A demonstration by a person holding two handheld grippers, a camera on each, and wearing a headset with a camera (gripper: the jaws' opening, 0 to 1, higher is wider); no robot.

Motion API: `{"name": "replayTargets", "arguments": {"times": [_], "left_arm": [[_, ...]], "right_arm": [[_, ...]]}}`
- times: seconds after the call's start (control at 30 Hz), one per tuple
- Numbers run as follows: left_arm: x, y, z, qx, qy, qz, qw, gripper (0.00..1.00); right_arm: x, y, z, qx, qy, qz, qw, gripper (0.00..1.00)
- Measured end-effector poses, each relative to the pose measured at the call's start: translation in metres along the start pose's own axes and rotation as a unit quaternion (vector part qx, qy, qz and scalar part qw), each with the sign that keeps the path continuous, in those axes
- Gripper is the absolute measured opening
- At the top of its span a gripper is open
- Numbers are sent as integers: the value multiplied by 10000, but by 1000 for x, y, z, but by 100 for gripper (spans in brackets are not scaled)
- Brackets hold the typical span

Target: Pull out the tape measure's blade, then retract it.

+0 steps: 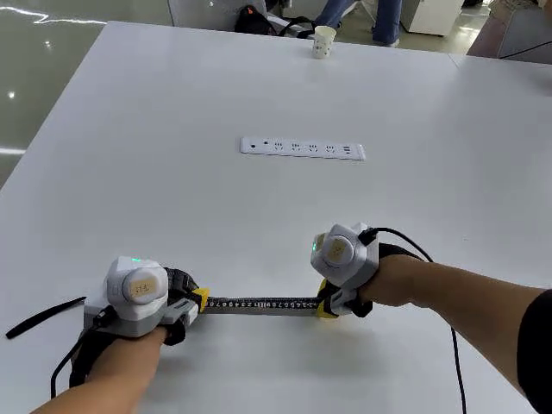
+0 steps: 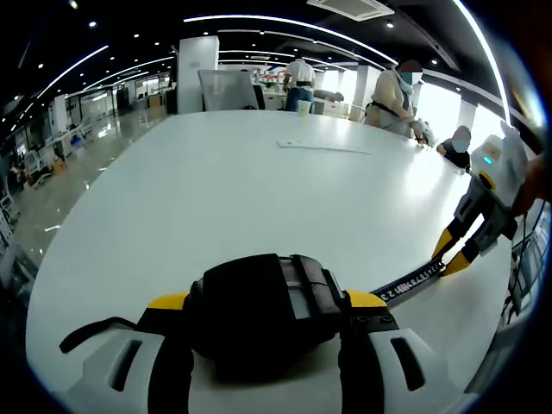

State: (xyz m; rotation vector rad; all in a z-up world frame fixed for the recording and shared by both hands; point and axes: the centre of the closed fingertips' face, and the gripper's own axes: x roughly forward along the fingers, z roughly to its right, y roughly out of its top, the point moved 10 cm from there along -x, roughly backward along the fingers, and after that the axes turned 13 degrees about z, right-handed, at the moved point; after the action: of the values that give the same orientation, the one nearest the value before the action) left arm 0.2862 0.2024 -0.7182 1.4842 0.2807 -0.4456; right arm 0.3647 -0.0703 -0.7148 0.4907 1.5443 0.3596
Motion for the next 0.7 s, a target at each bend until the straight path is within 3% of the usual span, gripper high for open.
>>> {"name": "replayTargets", "arguments": {"times": [0.7], "left_arm": [[2,-1,-1,7,-24,-31,10000,65]], "right_arm": [[4,8,-2,-19,-15,-117,9999,10]]}}
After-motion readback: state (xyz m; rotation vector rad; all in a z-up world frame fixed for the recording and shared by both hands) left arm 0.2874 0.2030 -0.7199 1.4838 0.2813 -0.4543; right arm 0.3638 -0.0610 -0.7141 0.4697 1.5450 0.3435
